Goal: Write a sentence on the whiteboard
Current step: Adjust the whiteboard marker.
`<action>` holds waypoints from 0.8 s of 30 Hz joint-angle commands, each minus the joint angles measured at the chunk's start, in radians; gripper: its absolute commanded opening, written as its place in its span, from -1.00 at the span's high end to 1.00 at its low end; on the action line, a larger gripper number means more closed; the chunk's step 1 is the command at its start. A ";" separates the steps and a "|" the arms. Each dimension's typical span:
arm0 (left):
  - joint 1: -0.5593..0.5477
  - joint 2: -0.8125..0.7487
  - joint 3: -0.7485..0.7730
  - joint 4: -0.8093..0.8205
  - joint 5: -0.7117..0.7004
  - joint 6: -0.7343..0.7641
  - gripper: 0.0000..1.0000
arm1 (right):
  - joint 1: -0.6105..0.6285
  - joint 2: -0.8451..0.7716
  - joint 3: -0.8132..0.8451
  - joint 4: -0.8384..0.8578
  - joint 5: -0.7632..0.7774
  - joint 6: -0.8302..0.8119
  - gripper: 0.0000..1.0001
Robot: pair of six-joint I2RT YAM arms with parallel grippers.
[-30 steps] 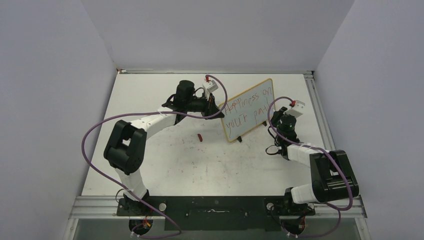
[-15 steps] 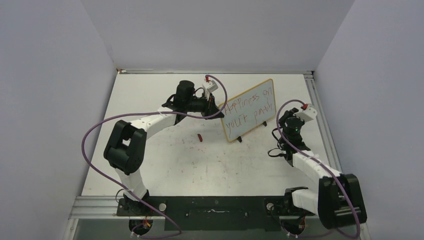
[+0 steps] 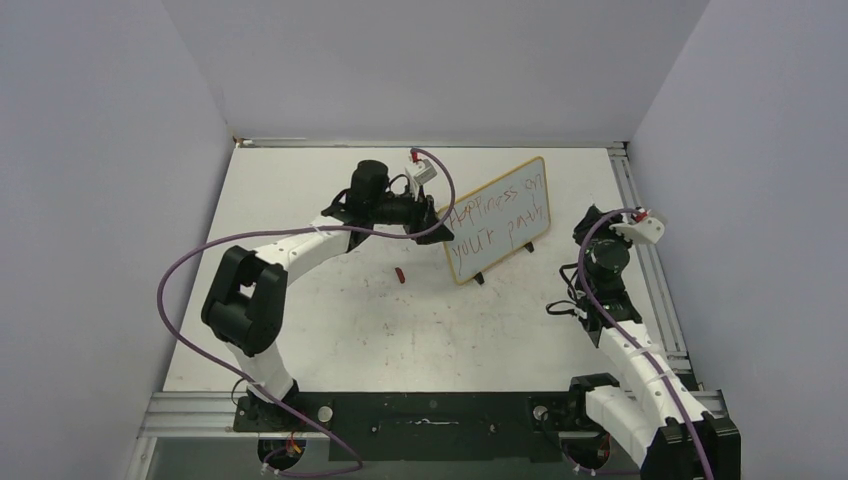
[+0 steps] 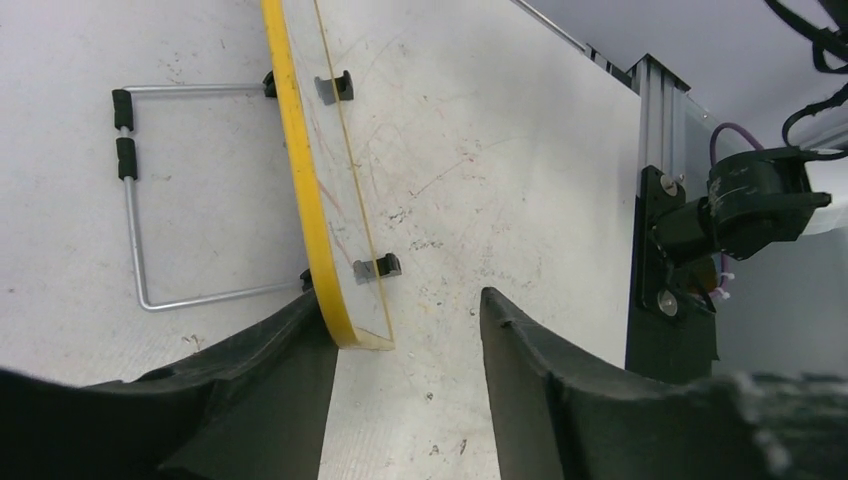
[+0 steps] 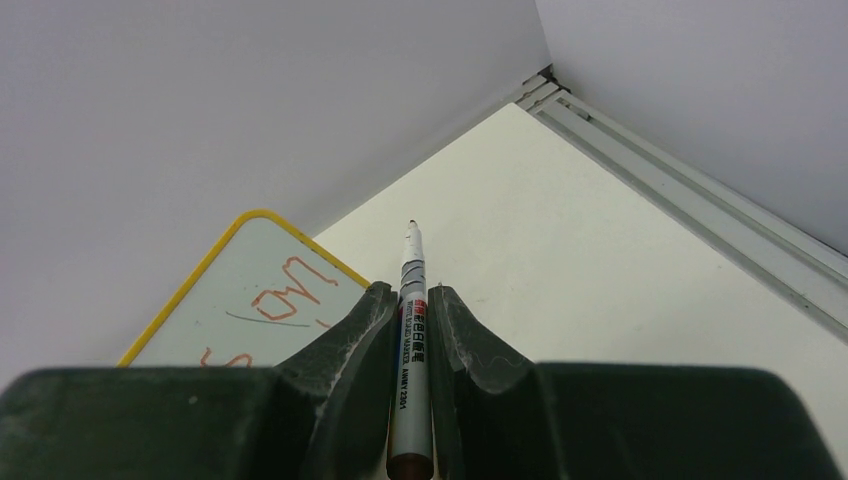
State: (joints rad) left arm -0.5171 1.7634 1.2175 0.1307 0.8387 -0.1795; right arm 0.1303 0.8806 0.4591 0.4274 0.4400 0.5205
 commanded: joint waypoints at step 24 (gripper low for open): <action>0.045 -0.612 -0.413 -0.208 -0.684 -0.240 -0.44 | 0.141 -0.158 0.079 -0.087 -0.985 0.083 0.89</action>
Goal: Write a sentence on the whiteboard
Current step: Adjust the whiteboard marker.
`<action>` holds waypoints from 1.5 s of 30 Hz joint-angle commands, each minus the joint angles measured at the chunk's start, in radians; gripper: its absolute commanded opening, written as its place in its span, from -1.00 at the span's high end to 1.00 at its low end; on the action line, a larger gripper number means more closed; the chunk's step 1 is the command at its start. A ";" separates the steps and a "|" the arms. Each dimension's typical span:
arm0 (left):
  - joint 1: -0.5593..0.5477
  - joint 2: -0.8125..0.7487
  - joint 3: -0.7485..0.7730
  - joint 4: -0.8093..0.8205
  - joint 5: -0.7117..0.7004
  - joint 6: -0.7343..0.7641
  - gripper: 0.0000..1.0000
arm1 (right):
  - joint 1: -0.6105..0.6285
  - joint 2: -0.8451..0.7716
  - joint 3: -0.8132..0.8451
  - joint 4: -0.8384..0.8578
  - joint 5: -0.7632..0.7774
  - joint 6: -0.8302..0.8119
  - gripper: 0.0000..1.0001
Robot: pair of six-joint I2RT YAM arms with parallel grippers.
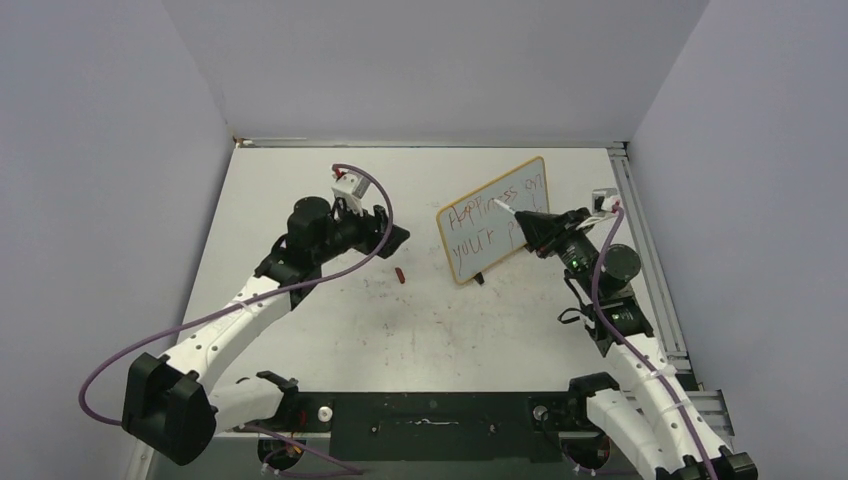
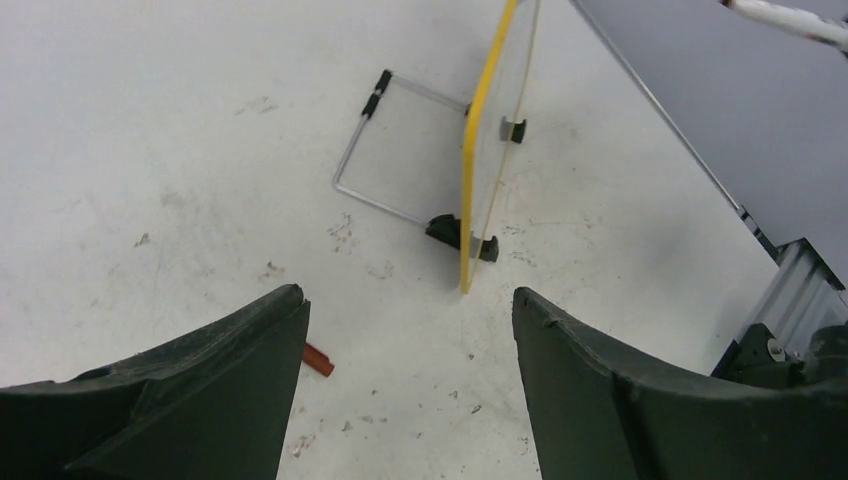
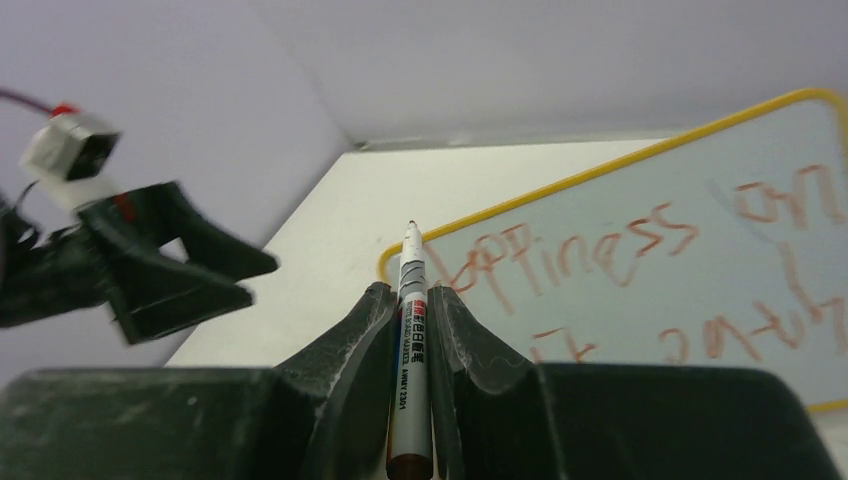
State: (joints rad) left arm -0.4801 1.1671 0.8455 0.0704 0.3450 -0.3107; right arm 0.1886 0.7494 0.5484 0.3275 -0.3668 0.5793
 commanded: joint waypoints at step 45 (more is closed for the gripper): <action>-0.476 -0.198 -0.441 0.780 -0.547 -0.798 -0.32 | 0.708 0.126 -0.378 0.862 0.356 0.190 0.89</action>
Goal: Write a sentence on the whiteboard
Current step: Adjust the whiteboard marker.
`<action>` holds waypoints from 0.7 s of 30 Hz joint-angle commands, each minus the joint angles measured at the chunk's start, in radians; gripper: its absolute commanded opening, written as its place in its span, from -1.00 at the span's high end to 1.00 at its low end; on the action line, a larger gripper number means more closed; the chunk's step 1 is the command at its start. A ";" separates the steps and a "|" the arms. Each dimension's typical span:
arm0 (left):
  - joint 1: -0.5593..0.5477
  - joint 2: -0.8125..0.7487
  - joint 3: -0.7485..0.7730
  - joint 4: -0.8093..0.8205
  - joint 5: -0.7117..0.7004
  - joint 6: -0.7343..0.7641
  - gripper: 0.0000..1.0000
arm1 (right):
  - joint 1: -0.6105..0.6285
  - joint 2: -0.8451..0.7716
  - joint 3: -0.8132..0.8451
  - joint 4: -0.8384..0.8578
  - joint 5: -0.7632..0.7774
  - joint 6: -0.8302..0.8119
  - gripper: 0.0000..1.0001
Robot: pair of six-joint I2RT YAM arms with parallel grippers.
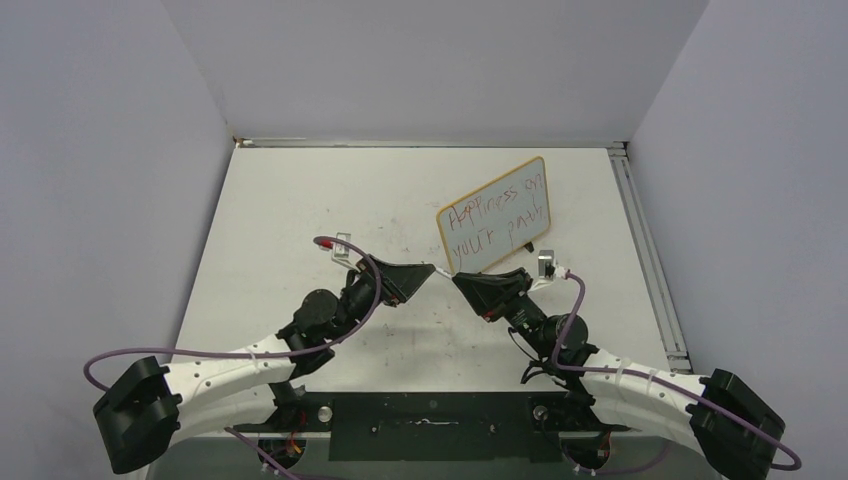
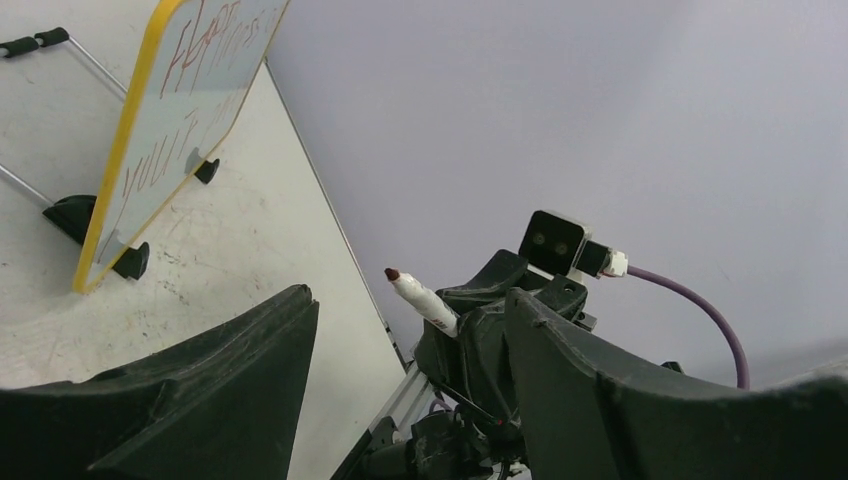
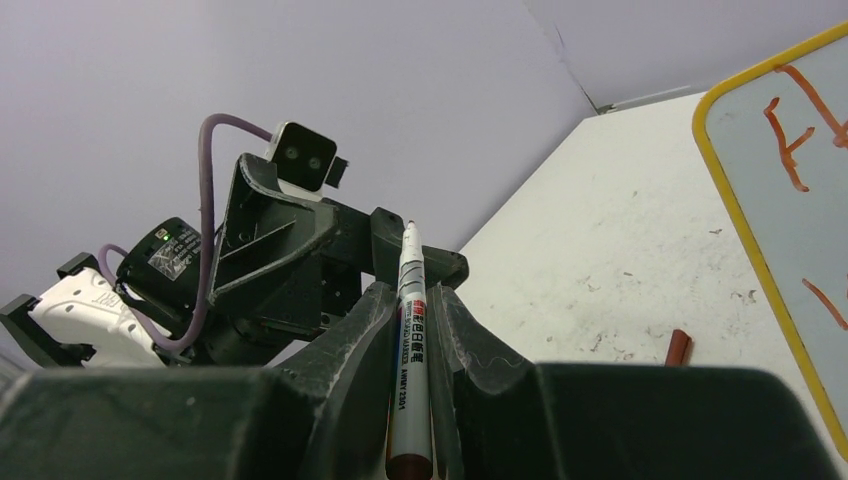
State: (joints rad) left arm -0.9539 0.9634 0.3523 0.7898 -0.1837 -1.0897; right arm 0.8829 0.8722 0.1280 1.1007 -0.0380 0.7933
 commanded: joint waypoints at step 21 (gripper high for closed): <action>0.002 0.092 0.140 -0.001 0.019 -0.064 0.37 | 0.026 0.058 0.038 0.113 0.033 -0.051 0.88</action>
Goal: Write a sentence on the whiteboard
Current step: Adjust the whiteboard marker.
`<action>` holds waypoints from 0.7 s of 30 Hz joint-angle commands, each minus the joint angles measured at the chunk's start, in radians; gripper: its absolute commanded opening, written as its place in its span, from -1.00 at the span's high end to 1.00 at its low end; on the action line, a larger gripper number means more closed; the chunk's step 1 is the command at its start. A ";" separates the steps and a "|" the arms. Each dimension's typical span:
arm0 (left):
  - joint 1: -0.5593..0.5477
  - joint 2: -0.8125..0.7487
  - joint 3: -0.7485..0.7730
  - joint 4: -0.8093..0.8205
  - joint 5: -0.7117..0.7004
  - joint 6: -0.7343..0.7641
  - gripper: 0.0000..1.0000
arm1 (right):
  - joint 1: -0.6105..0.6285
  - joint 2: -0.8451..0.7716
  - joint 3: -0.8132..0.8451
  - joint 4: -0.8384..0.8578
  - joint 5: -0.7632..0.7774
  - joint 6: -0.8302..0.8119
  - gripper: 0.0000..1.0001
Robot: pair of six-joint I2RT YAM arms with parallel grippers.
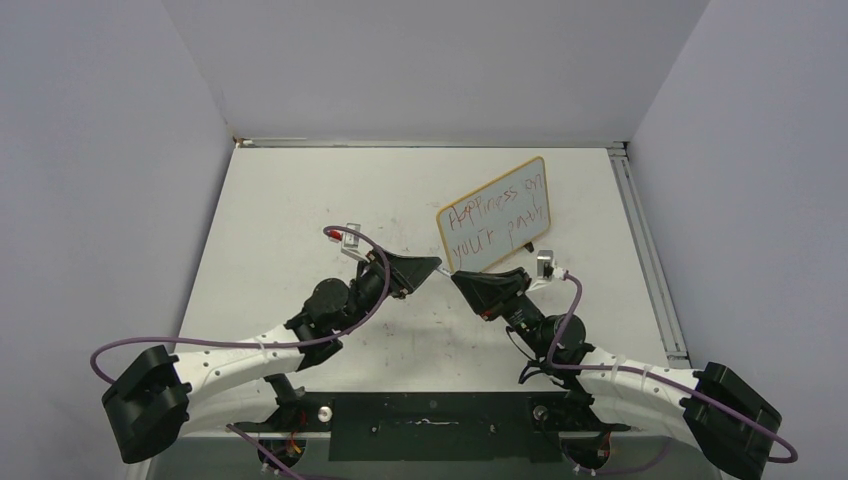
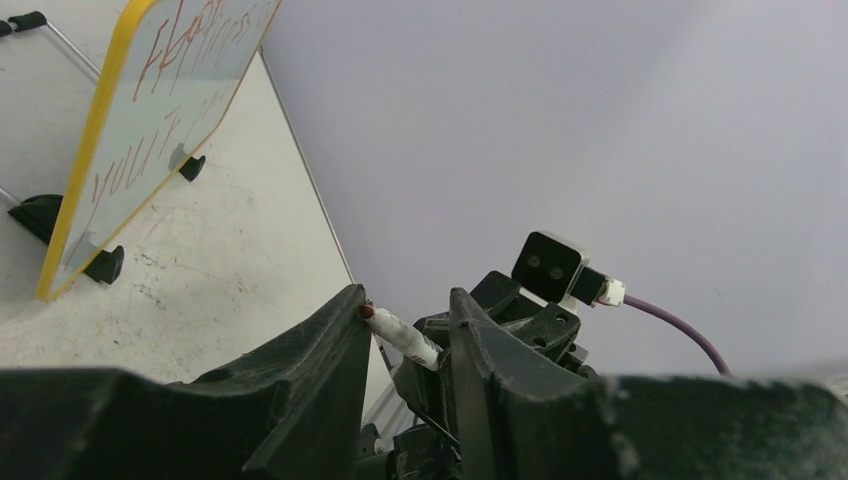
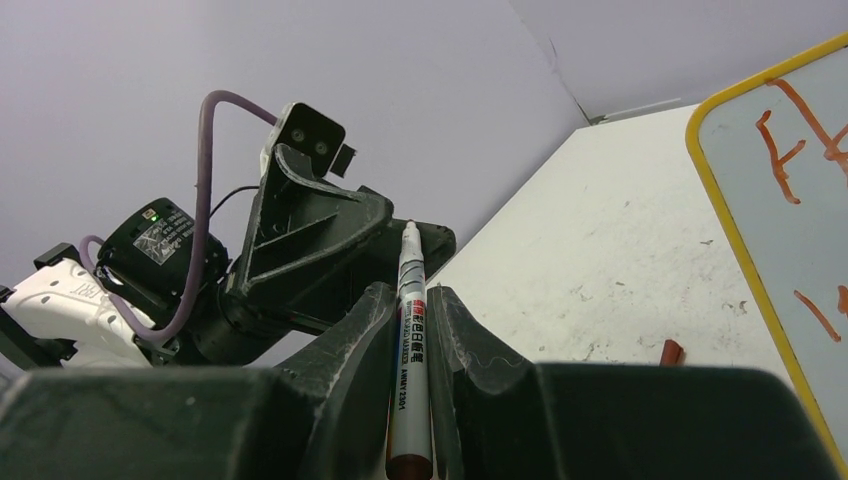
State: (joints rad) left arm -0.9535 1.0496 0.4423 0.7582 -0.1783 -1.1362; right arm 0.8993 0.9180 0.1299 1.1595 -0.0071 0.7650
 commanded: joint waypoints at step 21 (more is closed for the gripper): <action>0.271 -0.094 0.082 -0.184 0.282 0.019 1.00 | 0.002 -0.205 0.299 -0.825 -0.035 -0.194 -0.50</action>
State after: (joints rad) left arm -0.7456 1.0241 0.4633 0.6674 -0.0078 -1.1725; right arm 0.9031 0.7765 0.3611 0.5793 -0.0422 0.6464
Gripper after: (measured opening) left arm 0.067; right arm 0.669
